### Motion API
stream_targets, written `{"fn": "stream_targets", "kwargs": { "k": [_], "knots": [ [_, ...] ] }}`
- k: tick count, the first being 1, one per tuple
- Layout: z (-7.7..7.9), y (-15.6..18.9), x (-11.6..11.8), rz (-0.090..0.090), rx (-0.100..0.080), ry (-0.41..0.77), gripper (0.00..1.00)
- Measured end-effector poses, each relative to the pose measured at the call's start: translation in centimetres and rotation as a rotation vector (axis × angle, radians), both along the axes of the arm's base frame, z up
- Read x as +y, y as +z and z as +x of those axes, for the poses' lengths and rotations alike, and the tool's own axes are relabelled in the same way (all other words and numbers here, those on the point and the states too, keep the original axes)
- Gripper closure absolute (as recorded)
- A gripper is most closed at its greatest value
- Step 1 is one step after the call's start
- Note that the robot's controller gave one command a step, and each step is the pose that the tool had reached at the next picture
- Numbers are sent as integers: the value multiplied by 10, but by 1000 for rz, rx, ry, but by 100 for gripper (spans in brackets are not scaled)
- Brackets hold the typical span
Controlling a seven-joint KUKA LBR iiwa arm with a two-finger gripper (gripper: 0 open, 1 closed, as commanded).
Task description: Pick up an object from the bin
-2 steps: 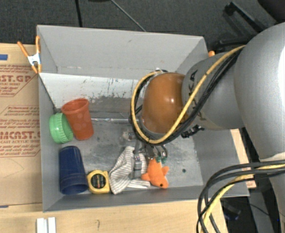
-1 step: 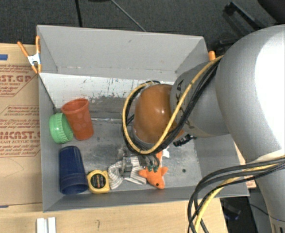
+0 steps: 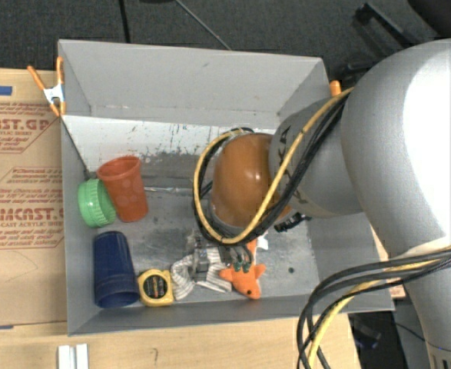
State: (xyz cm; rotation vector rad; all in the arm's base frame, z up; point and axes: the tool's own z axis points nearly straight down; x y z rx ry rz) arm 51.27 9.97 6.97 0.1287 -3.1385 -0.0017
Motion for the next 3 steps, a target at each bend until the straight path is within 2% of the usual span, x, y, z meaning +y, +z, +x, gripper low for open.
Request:
{"fn": "stream_targets", "kwargs": {
  "k": [1,2,3],
  "knots": [
    [29,102,-6,-1,-3,-1,100],
    [29,102,-6,0,-2,-1,100],
    [33,201,-22,-1,-4,16,100]
  ]
}}
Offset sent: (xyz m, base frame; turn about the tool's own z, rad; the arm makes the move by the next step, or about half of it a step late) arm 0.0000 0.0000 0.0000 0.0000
